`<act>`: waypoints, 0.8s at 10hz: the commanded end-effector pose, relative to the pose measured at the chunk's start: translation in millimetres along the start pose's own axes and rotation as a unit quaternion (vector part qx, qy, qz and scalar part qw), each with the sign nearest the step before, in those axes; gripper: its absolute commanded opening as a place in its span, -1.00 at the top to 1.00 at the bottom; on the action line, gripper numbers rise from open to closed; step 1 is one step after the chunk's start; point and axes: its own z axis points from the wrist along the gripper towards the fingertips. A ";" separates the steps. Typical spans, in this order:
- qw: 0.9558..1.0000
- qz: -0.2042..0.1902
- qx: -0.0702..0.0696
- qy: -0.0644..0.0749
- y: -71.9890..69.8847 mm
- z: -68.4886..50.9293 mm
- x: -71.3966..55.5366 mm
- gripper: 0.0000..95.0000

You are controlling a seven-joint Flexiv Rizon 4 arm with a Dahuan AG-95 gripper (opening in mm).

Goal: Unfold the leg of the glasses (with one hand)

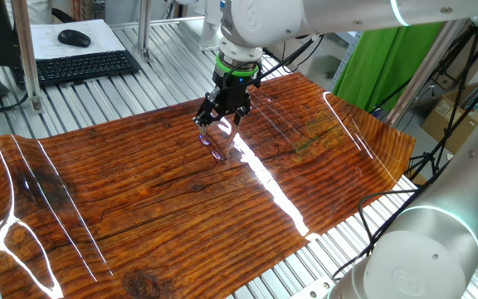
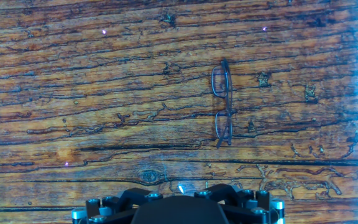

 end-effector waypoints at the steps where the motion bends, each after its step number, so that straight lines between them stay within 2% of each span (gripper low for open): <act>1: 1.000 0.000 0.000 0.000 0.0 0.0 0.0 -1.00; 2: 0.992 0.121 -0.011 0.038 0.4 0.7 1.1 1.00; 5: 0.992 0.118 -0.011 0.037 2.9 4.9 8.4 1.00; 8: 0.992 0.118 -0.011 0.037 3.0 5.0 8.5 1.00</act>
